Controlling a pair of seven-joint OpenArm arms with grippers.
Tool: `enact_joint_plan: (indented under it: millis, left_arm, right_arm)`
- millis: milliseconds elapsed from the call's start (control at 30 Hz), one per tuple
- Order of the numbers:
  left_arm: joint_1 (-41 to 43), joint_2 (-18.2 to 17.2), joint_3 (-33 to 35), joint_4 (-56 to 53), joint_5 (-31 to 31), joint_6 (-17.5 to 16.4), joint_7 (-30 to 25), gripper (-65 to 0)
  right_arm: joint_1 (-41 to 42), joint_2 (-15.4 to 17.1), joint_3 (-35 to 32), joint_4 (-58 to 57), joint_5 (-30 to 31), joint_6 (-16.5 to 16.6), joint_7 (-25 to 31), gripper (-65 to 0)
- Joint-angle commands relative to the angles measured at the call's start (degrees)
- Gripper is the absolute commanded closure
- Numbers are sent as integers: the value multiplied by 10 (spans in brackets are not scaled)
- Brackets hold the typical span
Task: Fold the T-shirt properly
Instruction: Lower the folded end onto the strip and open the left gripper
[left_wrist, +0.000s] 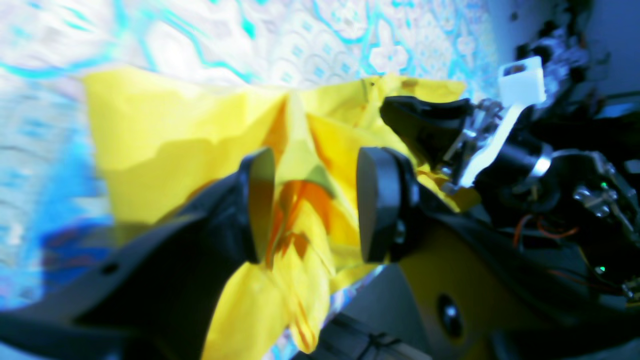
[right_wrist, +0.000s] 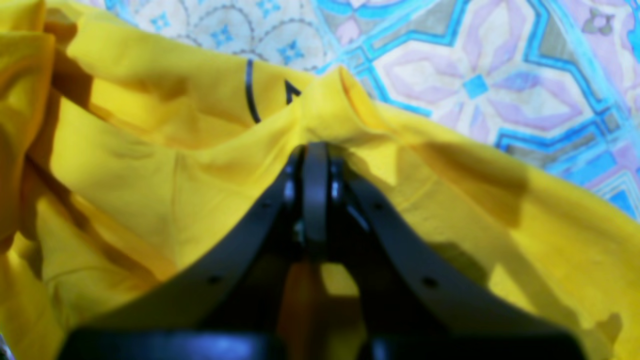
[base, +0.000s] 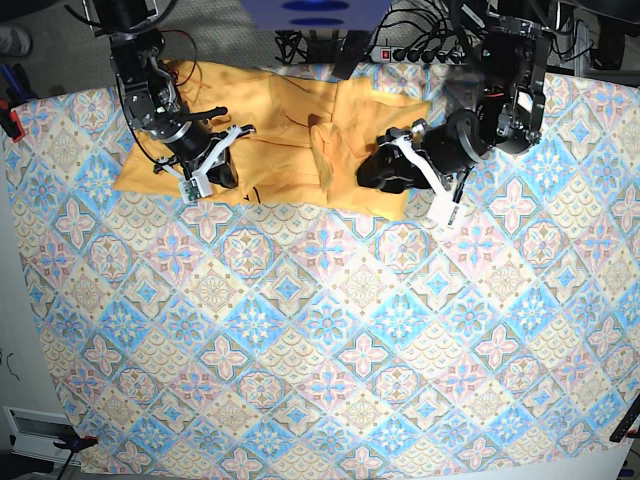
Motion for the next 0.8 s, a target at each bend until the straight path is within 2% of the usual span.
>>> enact_joint_plan:
  millis: [0,400,633,767]
  left_arm:
    - [-4,-4,0,12,-11,-13,-8,-271]
    - [8,-30,-7,-2,9,-15,-8,-262]
    - [11,-37,-43,-45,10,-14,-7,-77]
    - [26,-37,-41,-48,12,-14,-7,-67]
  right_arm:
    - [-4,2,-2,1,-8,1,-29,0]
    - [-4,2,-2,1,-8,1,-33,0]
    - [-4,2,-2,0,-8,1,-33,0]
    - [-4,2,-2,0,-8,1,-33,0]
